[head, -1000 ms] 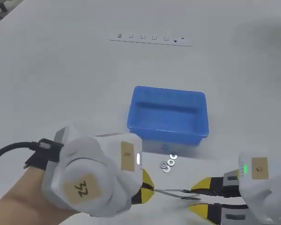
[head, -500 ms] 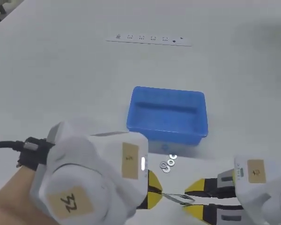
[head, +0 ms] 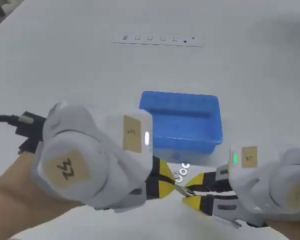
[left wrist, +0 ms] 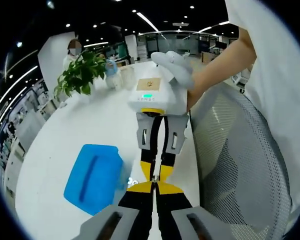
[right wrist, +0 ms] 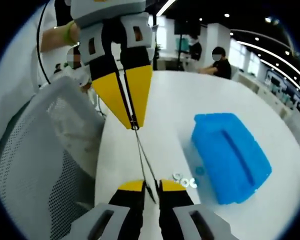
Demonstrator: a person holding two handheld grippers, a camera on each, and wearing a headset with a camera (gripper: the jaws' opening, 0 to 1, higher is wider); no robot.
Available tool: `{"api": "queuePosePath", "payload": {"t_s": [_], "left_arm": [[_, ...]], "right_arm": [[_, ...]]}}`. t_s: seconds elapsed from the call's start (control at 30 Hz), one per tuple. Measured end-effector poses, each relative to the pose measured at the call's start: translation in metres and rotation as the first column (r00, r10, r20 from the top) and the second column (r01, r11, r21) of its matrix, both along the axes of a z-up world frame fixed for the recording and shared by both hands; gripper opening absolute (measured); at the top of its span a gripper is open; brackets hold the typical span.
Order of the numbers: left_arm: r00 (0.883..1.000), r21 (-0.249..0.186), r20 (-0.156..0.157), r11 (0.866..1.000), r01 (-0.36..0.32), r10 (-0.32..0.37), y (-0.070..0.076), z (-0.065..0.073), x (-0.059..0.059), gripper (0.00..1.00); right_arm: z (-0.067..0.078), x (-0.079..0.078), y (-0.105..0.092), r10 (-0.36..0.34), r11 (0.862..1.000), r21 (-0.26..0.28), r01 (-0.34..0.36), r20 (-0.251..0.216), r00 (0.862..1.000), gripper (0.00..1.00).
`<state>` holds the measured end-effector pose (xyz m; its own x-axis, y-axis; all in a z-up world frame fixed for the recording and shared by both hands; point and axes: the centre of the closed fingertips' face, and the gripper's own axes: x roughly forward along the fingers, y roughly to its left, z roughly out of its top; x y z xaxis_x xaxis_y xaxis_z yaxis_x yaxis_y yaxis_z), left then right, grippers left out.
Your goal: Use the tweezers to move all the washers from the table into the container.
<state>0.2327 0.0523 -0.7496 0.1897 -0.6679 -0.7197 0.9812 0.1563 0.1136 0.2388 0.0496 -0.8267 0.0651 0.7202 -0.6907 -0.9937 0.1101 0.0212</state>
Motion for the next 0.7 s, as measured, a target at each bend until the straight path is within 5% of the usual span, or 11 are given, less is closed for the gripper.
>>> {"api": "queuePosePath", "payload": {"t_s": [0.4, 0.7], "left_arm": [[0.999, 0.015, 0.029, 1.0, -0.021, 0.021, -0.002, 0.013, 0.024, 0.0], [1.0, 0.032, 0.013, 0.999, -0.023, 0.023, -0.001, 0.011, 0.035, 0.0]], "right_arm": [[0.01, 0.027, 0.018, -0.099, 0.988, 0.118, 0.102, -0.029, 0.995, 0.08], [0.009, 0.033, 0.029, -0.111, 0.983, 0.144, 0.116, -0.047, 0.993, 0.07]]}}
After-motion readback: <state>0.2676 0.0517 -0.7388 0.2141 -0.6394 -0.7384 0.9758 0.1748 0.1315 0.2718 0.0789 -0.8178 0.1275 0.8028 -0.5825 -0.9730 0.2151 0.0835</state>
